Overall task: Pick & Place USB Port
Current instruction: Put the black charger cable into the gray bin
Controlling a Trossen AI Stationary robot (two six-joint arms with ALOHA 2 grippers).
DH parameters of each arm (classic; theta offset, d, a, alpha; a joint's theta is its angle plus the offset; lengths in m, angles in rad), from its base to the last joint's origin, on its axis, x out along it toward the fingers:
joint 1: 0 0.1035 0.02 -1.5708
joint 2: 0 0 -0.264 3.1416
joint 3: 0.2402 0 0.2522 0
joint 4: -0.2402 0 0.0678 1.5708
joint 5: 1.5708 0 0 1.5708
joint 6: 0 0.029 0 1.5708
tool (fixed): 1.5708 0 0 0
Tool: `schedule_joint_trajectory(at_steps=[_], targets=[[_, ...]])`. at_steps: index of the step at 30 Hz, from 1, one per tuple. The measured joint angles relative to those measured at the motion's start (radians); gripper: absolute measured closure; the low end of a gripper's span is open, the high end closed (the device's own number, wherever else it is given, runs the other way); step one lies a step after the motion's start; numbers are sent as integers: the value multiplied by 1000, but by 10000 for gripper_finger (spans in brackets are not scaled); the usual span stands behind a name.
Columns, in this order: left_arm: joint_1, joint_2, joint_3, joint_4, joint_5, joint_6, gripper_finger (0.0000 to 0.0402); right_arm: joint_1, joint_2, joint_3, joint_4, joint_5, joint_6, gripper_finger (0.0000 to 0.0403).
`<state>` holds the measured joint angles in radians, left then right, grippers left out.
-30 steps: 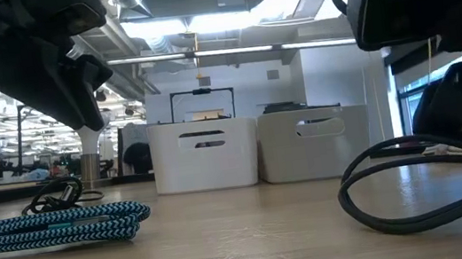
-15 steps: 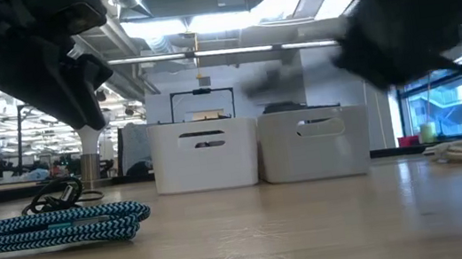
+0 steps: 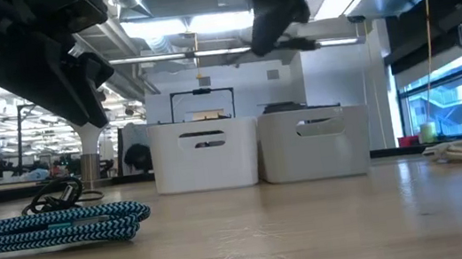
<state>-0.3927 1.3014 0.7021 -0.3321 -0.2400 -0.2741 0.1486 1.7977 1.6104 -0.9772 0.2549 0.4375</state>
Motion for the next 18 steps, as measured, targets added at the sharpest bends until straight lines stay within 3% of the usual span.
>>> schedule_joint_trajectory(at_steps=[8, 12, 18], targets=[[0, 0, 0, 0, -1, 7, 258, -268, -13, 20, -57, -276, 56, 371], [0, 0, 0, 0, -8, 7, 258, -332, -12, 18, -55, -346, 73, 371], [1, 0, 0, 44, -69, 0, 258, -379, -12, 14, -31, -361, 104, 371]])
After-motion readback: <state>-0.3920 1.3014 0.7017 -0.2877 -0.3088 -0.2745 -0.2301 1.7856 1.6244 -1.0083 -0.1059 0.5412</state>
